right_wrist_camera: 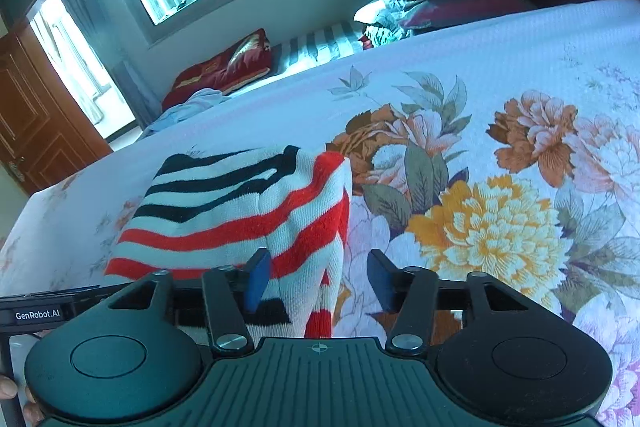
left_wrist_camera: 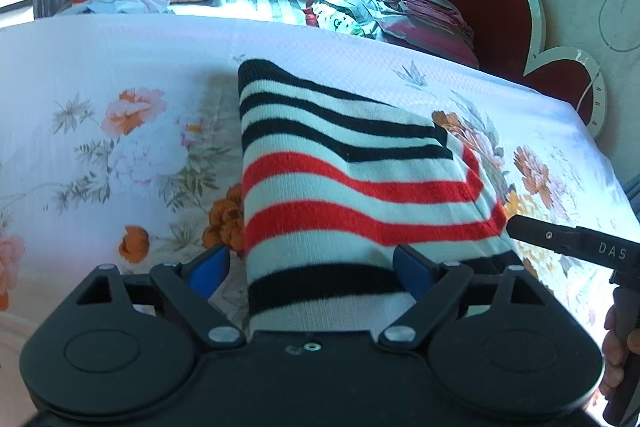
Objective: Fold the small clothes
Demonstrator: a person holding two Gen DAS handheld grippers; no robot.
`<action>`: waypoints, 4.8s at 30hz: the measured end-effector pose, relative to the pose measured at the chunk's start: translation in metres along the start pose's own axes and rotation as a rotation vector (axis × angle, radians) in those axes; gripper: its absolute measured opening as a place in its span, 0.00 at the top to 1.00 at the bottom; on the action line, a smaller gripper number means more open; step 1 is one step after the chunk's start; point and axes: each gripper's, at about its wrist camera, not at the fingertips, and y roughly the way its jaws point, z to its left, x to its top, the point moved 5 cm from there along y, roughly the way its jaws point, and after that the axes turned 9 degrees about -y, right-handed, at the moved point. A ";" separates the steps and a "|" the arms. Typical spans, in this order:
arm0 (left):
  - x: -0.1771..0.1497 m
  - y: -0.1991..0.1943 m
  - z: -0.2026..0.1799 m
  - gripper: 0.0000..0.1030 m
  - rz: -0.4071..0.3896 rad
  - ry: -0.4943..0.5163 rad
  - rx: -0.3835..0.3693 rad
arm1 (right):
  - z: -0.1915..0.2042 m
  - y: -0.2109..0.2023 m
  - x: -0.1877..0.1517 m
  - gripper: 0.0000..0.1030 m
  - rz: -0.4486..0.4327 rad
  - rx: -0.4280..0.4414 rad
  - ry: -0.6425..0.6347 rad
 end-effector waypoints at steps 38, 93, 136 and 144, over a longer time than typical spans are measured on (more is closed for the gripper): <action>-0.002 0.022 -0.013 0.46 0.033 -0.050 -0.113 | 0.001 0.037 -0.012 0.66 0.056 0.230 0.152; 0.034 -0.155 0.359 0.35 -0.193 -0.014 -0.010 | 0.391 0.170 -0.040 0.61 0.069 0.334 0.122; 0.017 -0.175 0.361 0.27 -0.168 -0.099 0.088 | 0.425 0.127 -0.064 0.85 0.004 0.090 -0.189; 0.002 -0.191 0.348 0.27 -0.157 -0.061 0.075 | 0.441 0.086 -0.076 0.85 -0.031 0.134 -0.218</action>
